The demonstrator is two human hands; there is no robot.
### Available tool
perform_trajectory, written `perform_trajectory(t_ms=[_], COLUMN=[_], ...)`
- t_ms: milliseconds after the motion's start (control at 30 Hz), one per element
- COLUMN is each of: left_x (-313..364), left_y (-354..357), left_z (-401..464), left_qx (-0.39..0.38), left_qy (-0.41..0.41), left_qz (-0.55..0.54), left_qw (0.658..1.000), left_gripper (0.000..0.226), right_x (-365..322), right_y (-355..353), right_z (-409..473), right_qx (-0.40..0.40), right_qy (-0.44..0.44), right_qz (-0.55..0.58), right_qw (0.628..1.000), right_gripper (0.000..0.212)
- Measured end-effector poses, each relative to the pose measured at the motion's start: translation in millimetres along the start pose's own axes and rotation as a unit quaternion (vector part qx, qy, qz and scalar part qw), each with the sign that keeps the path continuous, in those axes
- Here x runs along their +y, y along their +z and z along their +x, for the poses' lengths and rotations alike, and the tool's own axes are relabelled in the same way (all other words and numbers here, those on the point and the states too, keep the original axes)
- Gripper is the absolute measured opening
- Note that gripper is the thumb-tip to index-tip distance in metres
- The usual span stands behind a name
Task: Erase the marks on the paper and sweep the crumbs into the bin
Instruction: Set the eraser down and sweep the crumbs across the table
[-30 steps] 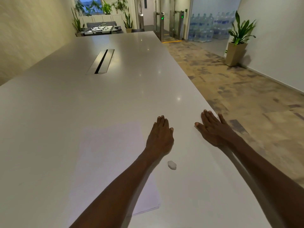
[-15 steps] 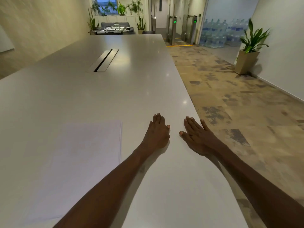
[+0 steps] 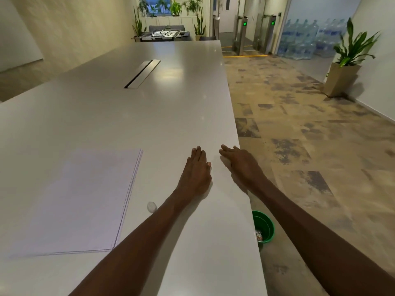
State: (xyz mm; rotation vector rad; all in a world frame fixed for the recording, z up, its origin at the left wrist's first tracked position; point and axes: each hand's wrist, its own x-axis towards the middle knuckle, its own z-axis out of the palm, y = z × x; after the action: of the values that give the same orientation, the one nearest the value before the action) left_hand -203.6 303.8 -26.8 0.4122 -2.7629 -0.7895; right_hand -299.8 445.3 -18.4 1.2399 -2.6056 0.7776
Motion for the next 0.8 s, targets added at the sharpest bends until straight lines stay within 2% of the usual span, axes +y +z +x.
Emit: perform_trajectory(t_ms=[167,300,500,700,800], left_x=[0.2,-2.5,-6.7,-6.0,-6.4], left_y=[3.9,3.0,9.4,10.1,12.3], left_z=[-7.3,-5.2,-1.8,2.8,5.0], left_qx=[0.012,0.016,0.024,0.022,0.024], left_qy=[0.011,0.022,0.041,0.048,0.05], left_qz=[0.008,0.003,-0.002,-0.022,-0.026], left_qw=[1.0,1.0,0.999,0.998,0.998], left_gripper=[0.051,0.052,0.053,0.053,0.053], right_x=[-1.0,-4.3,-9.3,-10.7,-13.4], right_y=[1.4,8.6,9.8,13.8,11.4], right_z=[-5.7,-7.8,-3.8,-0.9,-3.3], right_qx=[0.082,0.068,0.104,0.072,0.092], right_qy=[-0.041,-0.049,-0.05,-0.063,-0.062], right_qz=[-0.024,-0.007,-0.006,0.0,0.007], right_qw=[0.996,0.996,0.993,0.995,0.994], right_gripper=[0.021,0.025,0.025,0.034,0.031])
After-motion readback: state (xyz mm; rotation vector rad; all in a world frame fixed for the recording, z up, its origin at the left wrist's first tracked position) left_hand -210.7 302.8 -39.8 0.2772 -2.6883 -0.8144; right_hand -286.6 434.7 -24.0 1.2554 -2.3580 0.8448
